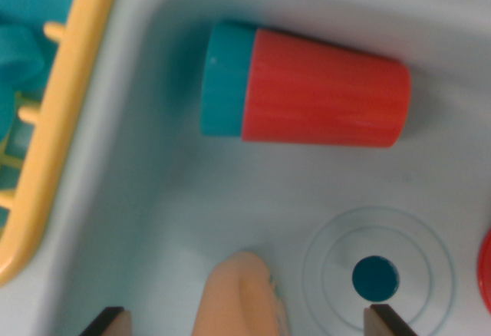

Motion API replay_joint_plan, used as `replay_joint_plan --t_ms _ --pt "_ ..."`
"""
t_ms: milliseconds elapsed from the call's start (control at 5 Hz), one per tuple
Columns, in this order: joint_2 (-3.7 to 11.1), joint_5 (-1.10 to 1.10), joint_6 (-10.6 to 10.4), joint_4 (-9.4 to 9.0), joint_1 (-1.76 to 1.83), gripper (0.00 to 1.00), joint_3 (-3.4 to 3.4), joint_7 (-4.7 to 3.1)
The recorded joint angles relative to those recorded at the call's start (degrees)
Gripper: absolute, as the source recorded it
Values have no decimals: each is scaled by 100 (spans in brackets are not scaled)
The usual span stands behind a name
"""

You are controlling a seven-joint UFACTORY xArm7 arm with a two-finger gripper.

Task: Pick detergent from the sink

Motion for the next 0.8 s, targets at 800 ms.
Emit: replay_joint_plan --t_ms 800 --pt "6 10 -73 -73 2 0 -5 -47"
